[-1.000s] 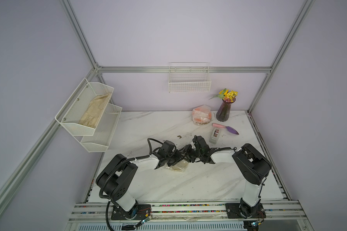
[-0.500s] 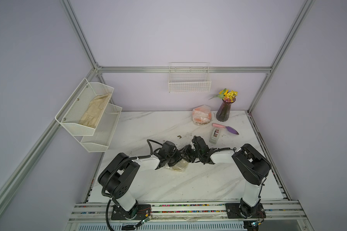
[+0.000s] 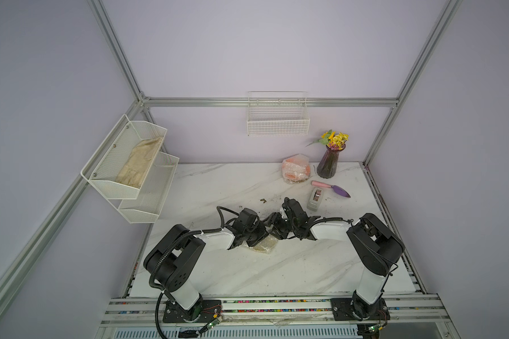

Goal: Wrap dinner plates in bubble wrap
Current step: Stick the tape on the bubble wrap.

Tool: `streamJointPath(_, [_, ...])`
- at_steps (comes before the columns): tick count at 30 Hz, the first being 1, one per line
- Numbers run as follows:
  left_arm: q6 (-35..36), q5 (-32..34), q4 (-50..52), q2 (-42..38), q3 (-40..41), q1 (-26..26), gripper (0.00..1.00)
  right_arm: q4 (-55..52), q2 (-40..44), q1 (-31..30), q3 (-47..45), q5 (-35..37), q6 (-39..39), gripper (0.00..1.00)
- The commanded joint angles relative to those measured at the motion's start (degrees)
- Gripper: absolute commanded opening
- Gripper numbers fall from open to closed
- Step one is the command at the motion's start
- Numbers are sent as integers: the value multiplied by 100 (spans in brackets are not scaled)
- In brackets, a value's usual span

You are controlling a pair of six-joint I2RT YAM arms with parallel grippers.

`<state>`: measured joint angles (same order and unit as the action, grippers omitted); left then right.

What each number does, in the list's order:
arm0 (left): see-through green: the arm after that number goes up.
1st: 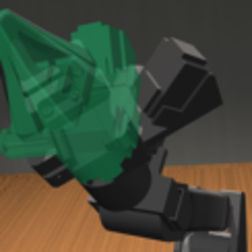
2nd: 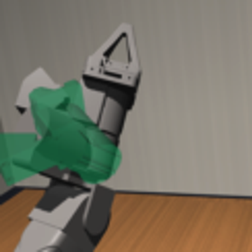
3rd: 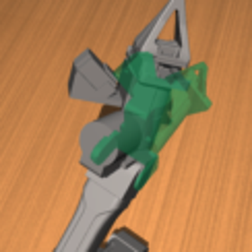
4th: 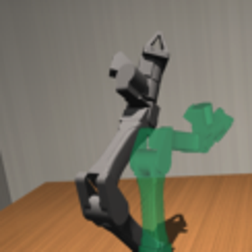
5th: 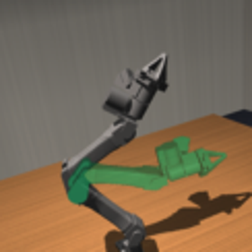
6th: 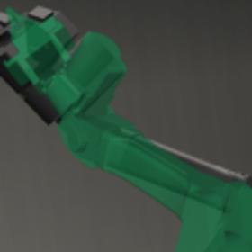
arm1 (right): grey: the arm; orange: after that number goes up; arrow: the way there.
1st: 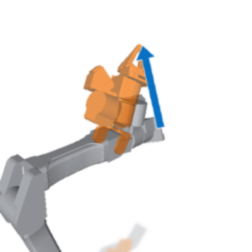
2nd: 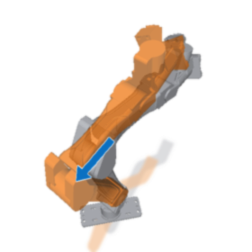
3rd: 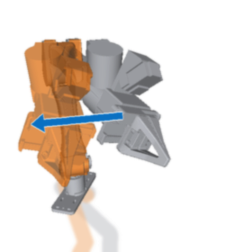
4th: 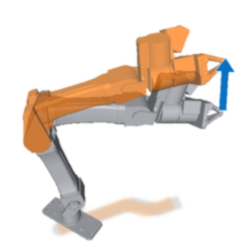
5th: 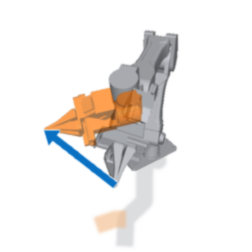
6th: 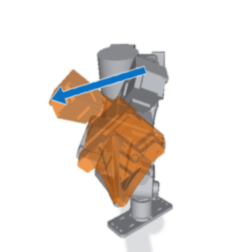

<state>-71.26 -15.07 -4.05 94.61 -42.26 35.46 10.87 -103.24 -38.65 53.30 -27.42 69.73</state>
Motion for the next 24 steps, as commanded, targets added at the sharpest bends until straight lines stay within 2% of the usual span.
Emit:
streamJointPath(1, [-199,655,572,73,405,-291,0,-1609,116,389,-7,-580,-506,64])
streamJointPath(3, [-238,565,520,168,461,-337,0,-1984,115,543,129,-969,-762,65])
streamJointPath(6, [-309,473,434,258,525,-381,0,-2711,229,706,356,-1159,-1246,66])
streamJointPath(11, [-289,426,447,295,517,-409,0,-3402,638,895,521,-740,-1589,64])
streamJointPath(13, [-274,411,450,290,503,-409,0,-3468,673,895,685,-721,-1807,54])
streamJointPath(17, [-206,416,572,234,474,-409,0,-1632,708,738,520,-1395,-987,15])
streamJointPath(18, [-187,424,610,214,457,-409,0,-1306,689,699,506,-1438,-850,10])
streamJointPath(21, [-155,426,676,198,430,-409,0,-609,341,520,584,-1654,-516,0])
streamJointPath(24, [-141,430,751,175,403,-409,0,348,-191,258,370,-1872,110,0])
